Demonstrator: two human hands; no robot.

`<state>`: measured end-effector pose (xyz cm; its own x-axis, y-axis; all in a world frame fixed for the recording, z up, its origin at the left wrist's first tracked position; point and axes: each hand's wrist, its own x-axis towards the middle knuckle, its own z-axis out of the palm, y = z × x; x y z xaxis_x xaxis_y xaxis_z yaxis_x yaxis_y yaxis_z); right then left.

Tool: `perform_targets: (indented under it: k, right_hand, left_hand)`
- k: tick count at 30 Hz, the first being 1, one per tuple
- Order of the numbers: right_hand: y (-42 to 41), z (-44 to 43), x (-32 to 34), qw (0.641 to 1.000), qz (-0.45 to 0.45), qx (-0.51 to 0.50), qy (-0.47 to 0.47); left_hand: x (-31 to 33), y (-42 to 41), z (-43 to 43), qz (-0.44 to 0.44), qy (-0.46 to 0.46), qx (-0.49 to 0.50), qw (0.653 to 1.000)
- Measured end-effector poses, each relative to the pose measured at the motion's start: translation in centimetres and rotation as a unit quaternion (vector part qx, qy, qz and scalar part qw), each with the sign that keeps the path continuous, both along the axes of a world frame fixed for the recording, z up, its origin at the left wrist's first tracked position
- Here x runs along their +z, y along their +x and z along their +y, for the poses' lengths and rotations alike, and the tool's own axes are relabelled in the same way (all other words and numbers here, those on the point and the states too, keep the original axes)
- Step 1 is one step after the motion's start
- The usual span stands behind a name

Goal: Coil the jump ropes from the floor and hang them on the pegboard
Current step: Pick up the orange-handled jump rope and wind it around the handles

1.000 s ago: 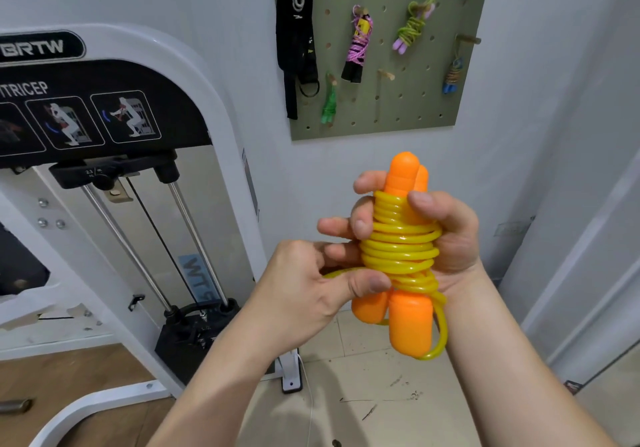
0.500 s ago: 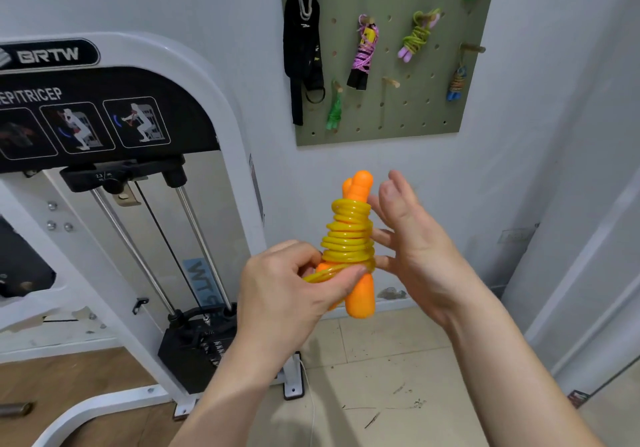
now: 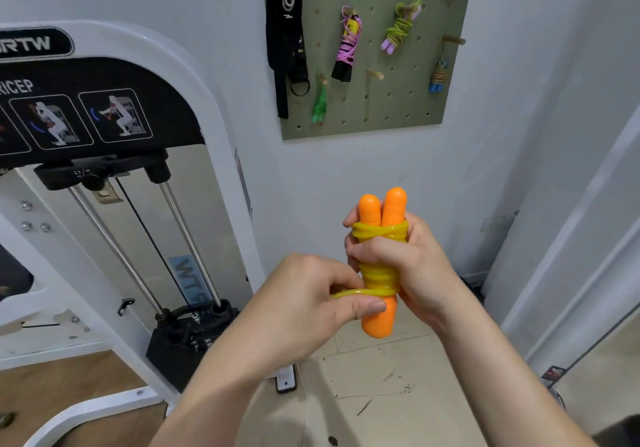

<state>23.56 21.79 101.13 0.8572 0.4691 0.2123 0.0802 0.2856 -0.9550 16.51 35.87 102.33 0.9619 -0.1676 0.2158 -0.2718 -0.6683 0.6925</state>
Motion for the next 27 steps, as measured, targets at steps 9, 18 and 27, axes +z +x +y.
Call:
perform_targets:
  k: [9, 18, 27]
  right_hand:
    - [1.3, -5.0, 1.6, 0.977, 0.062, 0.175, 0.104]
    - [3.4, -12.3, 1.2, 0.958, 0.115, 0.199, 0.169]
    - [3.9, -18.3, -0.4, 0.939, 0.177, 0.206, 0.211]
  left_hand:
    - [1.4, -0.1, -3.5, 0.045, -0.244, -0.013, 0.969]
    - [3.0, 1.2, -9.8, 0.056, 0.029, -0.063, 0.996]
    - [4.9, 2.4, -15.9, 0.07, 0.203, -0.066, 0.974]
